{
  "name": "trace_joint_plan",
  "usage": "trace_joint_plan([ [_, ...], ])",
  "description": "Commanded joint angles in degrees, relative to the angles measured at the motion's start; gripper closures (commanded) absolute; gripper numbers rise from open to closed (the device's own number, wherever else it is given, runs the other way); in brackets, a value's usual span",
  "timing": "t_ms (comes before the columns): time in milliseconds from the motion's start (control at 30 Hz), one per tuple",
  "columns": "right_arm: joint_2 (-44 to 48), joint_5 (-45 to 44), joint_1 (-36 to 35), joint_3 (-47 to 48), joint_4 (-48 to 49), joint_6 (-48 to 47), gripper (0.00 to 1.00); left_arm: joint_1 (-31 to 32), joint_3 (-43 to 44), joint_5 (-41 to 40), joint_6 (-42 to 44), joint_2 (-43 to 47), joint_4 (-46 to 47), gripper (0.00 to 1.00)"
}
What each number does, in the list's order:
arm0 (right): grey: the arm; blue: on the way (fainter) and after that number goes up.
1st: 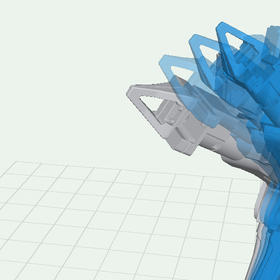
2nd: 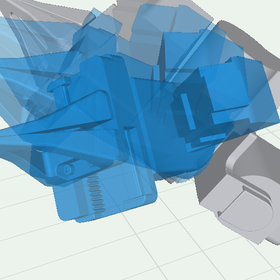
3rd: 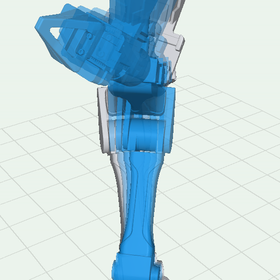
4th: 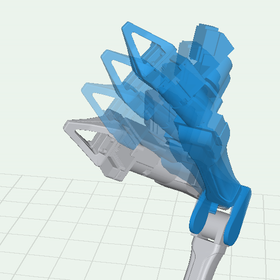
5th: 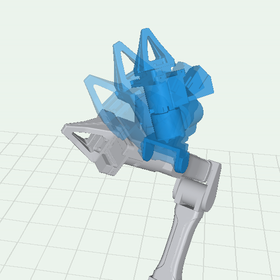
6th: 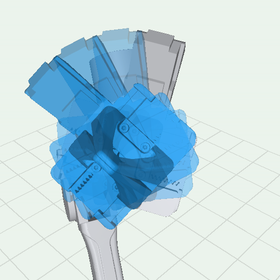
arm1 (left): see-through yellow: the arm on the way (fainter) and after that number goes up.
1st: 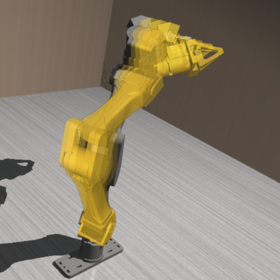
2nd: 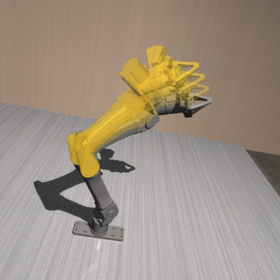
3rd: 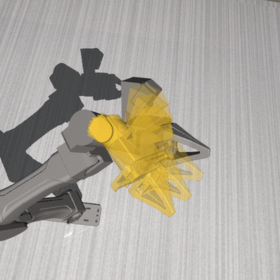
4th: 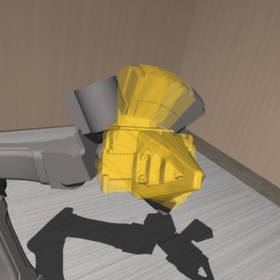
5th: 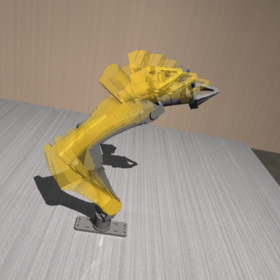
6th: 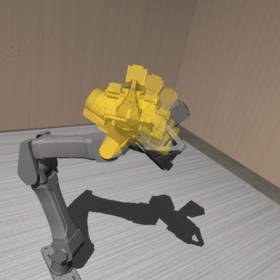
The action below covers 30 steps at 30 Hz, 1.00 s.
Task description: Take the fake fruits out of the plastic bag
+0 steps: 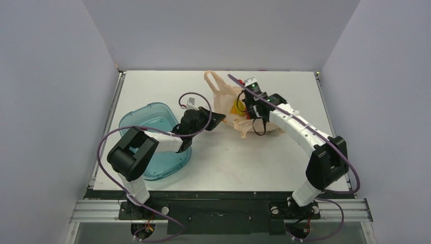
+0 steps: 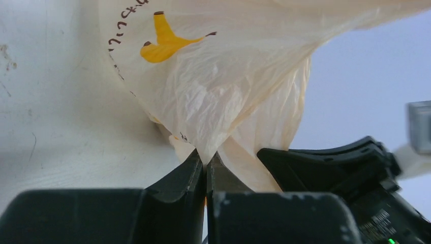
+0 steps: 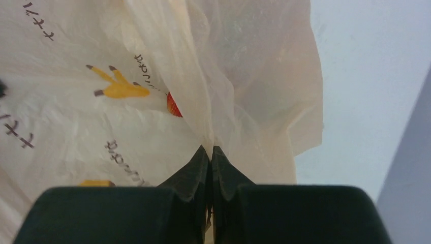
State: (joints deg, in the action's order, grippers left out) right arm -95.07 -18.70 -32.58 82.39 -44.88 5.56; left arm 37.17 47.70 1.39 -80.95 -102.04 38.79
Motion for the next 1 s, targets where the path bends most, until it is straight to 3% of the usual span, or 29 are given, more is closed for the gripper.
trace_joint_plan([
  [0, 12.0, 20.3, 9.2, -6.2, 15.1, 7.9, 1.00, -4.2, -4.4, 7.0, -1.9, 0.2, 20.8, 1.00],
  [100, 16.8, 38.2, 15.8, -15.4, 26.5, 14.4, 1.00, -5.9, -6.1, 9.8, -4.9, -3.9, 33.5, 1.00],
  [167, 19.9, 49.6, 21.4, -23.6, 41.0, 23.8, 1.00, -6.7, -6.8, 11.7, -6.5, -6.7, 41.0, 1.00],
  [267, 20.7, 60.7, 28.0, -34.3, 73.2, 44.6, 1.00, -7.8, -6.9, 14.9, -9.0, -11.8, 49.2, 1.00],
  [300, 19.3, 61.8, 28.7, -39.0, 86.7, 48.4, 1.00, -7.9, -6.8, 15.7, -9.9, -12.8, 52.5, 1.00],
  [433, 10.6, 62.9, 31.3, -50.2, 123.7, 69.4, 1.00, -8.4, -7.2, 19.3, -9.2, -15.7, 55.6, 1.00],
  [467, 8.7, 62.8, 31.7, -51.8, 128.6, 76.0, 1.00, -8.4, -7.3, 20.4, -8.3, -15.4, 55.7, 1.00],
  [533, 4.2, 63.2, 31.6, -52.3, 136.4, 79.6, 1.00, -8.4, -7.8, 20.9, -6.5, -14.5, 54.6, 1.00],
  [600, 3.9, 62.8, 31.5, -53.3, 135.0, 77.4, 1.00, -8.5, -7.9, 21.4, -5.0, -13.5, 51.8, 1.00],
  [667, 8.0, 62.3, 31.4, -52.9, 121.9, 68.6, 1.00, -8.6, -8.9, 21.0, -3.1, -12.0, 46.3, 0.94],
  [700, 11.8, 61.9, 31.4, -52.3, 108.1, 64.3, 1.00, -8.6, -9.3, 20.2, -1.7, -11.3, 44.8, 0.82],
  [733, 14.0, 60.4, 31.3, -50.5, 100.5, 55.8, 1.00, -8.6, -10.1, 19.8, -0.1, -9.7, 41.5, 0.77],
  [767, 18.5, 58.9, 31.0, -49.4, 84.3, 50.8, 0.99, -8.5, -10.4, 18.9, 0.9, -8.7, 39.6, 0.69],
  [800, 20.5, 55.0, 30.7, -46.6, 76.7, 42.1, 0.85, -8.5, -10.9, 18.4, 3.4, -6.3, 34.6, 0.66],
  [833, 23.9, 49.8, 29.8, -45.2, 62.7, 34.9, 0.75, -8.3, -11.0, 17.2, 4.8, -4.9, 32.0, 0.60],
  [867, 25.2, 47.0, 29.3, -42.4, 56.7, 32.2, 0.60, -8.3, -10.9, 16.6, 7.8, -1.9, 26.1, 0.58],
  [933, 28.2, 39.3, 27.2, -38.5, 43.0, 27.1, 0.45, -8.0, -9.8, 14.9, 12.6, 3.0, 16.5, 0.51],
  [967, 30.2, 33.2, 25.3, -37.5, 36.7, 25.1, 0.42, -7.7, -9.5, 13.5, 14.1, 6.3, 13.2, 0.51],
])
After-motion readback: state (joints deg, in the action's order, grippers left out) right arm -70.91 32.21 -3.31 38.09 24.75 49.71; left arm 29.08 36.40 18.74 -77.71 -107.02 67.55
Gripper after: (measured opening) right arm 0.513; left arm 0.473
